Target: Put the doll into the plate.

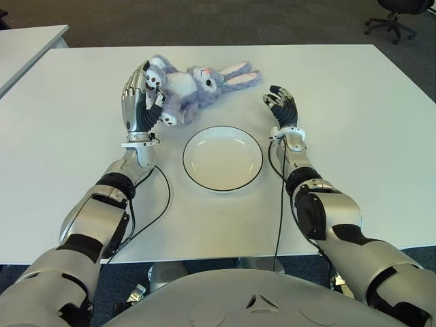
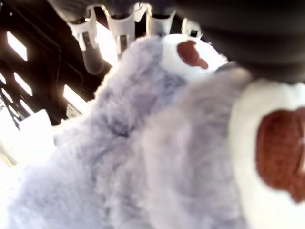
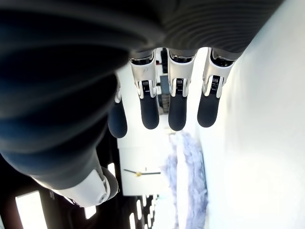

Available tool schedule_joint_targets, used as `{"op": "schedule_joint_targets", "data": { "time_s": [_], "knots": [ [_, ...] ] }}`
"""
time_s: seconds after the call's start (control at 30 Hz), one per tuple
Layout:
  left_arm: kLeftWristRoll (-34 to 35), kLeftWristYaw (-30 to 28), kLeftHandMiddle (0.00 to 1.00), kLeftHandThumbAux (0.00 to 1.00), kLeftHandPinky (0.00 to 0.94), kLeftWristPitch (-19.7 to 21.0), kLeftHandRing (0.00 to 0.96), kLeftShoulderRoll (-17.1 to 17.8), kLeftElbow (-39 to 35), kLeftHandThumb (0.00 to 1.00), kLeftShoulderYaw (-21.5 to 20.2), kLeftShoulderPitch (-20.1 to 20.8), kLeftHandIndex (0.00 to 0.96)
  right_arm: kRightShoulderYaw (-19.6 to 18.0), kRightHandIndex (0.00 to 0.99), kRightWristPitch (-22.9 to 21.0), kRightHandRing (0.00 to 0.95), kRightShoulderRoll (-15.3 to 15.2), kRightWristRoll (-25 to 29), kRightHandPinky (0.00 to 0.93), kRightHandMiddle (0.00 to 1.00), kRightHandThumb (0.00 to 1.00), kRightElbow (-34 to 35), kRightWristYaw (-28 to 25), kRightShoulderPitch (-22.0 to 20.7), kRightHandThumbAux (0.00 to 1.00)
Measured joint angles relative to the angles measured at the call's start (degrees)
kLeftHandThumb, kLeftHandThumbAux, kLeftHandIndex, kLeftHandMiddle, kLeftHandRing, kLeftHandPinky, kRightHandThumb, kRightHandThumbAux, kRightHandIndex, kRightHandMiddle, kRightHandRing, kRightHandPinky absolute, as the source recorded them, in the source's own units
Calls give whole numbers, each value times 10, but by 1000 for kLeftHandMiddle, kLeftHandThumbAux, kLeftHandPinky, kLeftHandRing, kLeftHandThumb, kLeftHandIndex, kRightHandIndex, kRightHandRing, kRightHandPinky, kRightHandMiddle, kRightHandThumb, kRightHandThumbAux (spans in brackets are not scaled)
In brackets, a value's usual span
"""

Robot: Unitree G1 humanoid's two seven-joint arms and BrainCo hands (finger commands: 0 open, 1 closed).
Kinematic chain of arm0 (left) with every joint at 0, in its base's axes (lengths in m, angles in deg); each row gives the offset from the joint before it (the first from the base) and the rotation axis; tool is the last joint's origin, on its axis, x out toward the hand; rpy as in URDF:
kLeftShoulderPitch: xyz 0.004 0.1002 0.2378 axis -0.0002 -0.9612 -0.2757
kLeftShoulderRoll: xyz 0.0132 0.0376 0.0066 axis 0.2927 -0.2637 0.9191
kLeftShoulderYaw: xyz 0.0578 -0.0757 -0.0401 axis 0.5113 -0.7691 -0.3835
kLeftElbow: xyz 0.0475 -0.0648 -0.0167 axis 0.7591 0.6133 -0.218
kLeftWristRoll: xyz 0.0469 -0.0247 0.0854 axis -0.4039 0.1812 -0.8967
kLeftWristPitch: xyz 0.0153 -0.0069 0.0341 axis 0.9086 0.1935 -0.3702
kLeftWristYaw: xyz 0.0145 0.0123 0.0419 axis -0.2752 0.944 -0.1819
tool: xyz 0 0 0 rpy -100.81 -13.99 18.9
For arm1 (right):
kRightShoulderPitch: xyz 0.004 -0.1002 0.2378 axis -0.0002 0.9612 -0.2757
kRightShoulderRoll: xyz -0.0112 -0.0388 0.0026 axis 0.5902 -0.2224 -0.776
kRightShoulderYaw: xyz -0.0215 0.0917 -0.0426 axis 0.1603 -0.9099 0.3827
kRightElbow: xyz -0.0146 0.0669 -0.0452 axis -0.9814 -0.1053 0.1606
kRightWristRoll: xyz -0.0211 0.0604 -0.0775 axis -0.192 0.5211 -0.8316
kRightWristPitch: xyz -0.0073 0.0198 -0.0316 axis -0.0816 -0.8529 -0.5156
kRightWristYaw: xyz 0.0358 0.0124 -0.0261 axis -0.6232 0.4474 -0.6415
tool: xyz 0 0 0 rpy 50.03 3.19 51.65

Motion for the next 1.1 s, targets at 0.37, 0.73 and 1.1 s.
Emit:
{"op": "schedule_joint_targets", "data": {
  "time_s": [0.37, 0.73, 1.1],
  "knots": [
    [1, 3, 172, 325, 139, 32, 162, -8, 16, 693, -2, 15, 99, -1, 218, 0, 163, 0, 0, 213, 173, 451, 1, -2, 0, 762],
    [1, -1, 166, 321, 146, 45, 161, -9, 21, 710, -1, 21, 102, -1, 225, 2, 162, 1, 0, 215, 172, 460, 3, -2, 0, 761],
    [0, -2, 163, 316, 142, 45, 157, -4, 22, 680, 2, 24, 93, -1, 227, 6, 163, 2, 0, 212, 176, 455, 3, -2, 0, 755]
  ]
}}
